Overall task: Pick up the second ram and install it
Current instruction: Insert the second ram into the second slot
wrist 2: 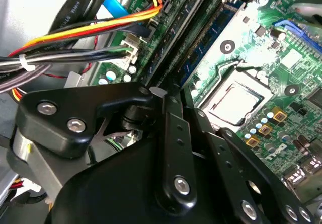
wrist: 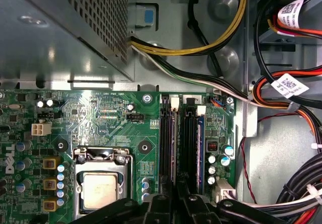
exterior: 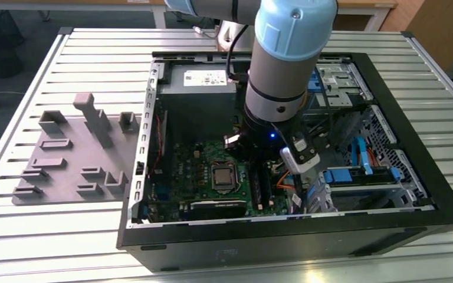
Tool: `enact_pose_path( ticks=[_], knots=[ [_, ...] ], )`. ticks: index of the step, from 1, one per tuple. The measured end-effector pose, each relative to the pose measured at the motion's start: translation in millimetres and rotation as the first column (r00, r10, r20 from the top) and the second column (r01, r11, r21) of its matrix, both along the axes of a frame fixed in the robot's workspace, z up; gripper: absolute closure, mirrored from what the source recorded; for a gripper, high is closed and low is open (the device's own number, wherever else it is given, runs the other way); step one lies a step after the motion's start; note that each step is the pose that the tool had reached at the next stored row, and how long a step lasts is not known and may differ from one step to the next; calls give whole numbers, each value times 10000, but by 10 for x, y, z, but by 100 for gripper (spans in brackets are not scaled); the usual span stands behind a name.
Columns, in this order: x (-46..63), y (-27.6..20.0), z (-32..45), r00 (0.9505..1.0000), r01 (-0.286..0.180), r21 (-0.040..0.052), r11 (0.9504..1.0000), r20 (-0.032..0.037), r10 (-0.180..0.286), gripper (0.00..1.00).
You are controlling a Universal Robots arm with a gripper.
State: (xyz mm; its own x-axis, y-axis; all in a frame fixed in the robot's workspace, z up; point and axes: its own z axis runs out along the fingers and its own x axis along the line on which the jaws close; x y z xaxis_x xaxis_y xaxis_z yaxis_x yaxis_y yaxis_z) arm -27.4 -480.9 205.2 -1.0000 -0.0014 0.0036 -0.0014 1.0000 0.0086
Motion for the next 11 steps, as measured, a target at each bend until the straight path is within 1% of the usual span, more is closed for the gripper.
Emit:
enact_pose_path(
  ticks=[1,2,5,8,11],
  knots=[
    [0,0,0,10000,1,-1,10000,1,-1,85],
    [0,0,0,10000,0,-1,10000,1,0,79],
    [0,0,5,10000,0,-3,10000,0,0,79],
    [1,0,47,10000,0,-1,10000,1,0,79],
    [0,0,109,10000,0,-1,10000,1,0,79]
  ],
)
